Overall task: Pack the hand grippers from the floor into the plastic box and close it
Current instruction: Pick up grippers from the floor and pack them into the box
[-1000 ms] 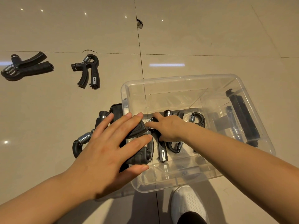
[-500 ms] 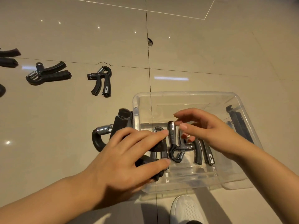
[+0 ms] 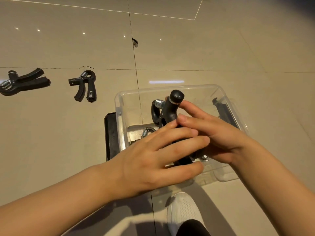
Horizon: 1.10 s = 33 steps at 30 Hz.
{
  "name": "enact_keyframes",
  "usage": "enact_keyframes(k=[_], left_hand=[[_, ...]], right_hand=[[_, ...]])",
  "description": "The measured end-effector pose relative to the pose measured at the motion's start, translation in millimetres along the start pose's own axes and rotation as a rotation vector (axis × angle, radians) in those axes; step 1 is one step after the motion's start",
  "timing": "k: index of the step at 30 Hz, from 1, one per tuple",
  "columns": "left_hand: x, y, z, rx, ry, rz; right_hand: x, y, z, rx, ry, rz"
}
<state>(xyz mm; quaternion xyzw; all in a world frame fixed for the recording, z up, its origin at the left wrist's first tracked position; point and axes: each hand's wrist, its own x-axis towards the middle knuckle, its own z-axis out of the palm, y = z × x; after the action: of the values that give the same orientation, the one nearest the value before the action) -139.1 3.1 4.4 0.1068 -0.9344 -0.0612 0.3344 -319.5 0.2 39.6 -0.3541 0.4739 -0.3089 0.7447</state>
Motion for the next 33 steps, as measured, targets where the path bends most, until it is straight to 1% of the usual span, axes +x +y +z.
enact_keyframes(k=[3,7,8,10,12,14,17,21,25,29,33], left_hand=[[-3,1,3,-0.027,0.015,-0.053],[-19,-3,1,-0.047,-0.036,-0.146],[-24,-6,0,-0.043,-0.043,-0.216],[-38,-16,0,-0.008,-0.079,-0.437],[-53,-27,3,0.061,-0.196,-0.634],[-65,-34,10,0.081,-0.311,-0.708],[-72,-36,17,0.079,-0.345,-0.726],[-72,-35,18,0.099,-0.312,-0.734],[-72,-35,19,0.093,-0.299,-0.738],[-72,-36,19,0.093,-0.305,-0.743],[-73,-35,19,0.094,-0.310,-0.748]], right_hand=[[0,7,-8,-0.055,0.023,0.024],[8,8,-14,-0.107,0.084,0.058],[9,5,-17,-0.120,0.110,0.072],[11,-2,-23,-0.207,0.183,0.077],[13,-4,-32,-0.385,0.273,0.055],[16,0,-41,-0.637,0.363,0.002],[21,12,-56,-1.056,0.394,-0.017],[33,28,-73,-1.252,0.386,0.098],[55,47,-88,-1.528,0.421,0.203],[69,65,-100,-1.680,0.384,0.322],[76,72,-104,-1.715,0.299,0.383]])
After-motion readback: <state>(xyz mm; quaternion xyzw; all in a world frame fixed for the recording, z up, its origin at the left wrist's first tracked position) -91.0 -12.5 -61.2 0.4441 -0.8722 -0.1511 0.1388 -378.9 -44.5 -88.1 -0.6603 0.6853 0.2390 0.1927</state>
